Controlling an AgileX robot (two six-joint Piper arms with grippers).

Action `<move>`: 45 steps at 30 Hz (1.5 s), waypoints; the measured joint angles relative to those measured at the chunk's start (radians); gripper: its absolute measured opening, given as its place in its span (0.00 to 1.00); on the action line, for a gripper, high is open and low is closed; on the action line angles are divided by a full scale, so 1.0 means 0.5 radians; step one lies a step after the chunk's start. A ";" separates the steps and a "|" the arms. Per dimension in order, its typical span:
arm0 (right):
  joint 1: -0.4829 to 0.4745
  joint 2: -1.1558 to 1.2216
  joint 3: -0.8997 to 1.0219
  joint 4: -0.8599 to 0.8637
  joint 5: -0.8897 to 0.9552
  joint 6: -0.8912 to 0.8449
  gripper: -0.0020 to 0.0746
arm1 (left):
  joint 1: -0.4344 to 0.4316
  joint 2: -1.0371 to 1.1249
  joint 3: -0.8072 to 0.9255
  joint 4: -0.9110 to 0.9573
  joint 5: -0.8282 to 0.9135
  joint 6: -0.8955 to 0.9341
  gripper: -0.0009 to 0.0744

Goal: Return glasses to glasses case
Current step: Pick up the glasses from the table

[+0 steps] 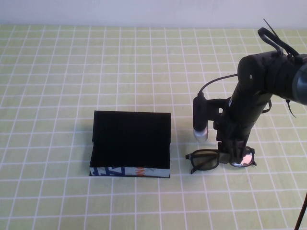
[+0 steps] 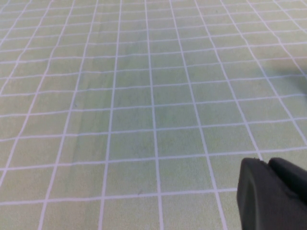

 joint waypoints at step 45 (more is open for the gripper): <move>0.000 0.057 -0.036 -0.016 0.097 -0.023 0.42 | 0.000 0.000 0.000 0.000 0.000 0.000 0.01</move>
